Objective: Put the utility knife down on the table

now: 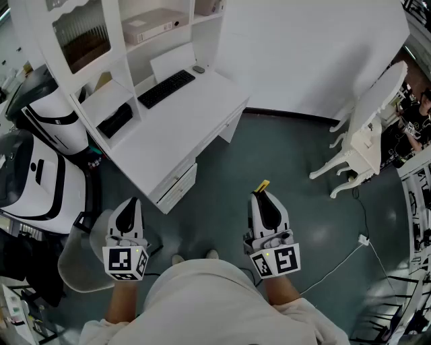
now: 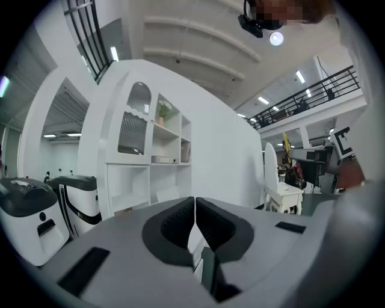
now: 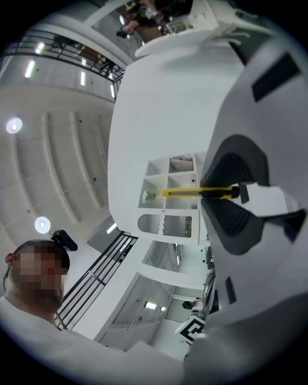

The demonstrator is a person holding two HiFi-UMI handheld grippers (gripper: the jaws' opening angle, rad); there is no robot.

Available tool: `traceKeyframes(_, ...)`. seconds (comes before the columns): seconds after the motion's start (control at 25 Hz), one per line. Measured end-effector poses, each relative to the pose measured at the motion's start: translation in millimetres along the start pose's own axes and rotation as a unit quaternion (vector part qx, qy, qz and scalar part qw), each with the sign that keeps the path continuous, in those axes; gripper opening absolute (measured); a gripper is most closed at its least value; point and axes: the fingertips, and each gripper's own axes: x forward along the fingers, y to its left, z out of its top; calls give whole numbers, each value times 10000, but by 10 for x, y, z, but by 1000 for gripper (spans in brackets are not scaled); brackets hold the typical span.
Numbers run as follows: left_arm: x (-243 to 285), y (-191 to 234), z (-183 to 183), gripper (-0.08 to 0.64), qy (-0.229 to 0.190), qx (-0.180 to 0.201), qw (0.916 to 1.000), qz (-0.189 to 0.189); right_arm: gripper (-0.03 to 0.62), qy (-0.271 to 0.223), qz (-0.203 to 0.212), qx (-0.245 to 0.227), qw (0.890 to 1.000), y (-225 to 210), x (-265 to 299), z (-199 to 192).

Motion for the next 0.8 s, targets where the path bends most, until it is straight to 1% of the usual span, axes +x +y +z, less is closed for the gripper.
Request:
traceKeyframes(0.32,73,-220,-3,9,49,30,10000,55,63,16,102,32,9999,-198,-33,-15)
traceKeyframes(0.56,135,-395,32,9,48,63,9998,167,63,-96,314,89,9994,-346,-38,35)
traceKeyframes(0.8,149,-626,5,9,60,66,9993,351,63,-60,542,97,9985,-541,-56,9)
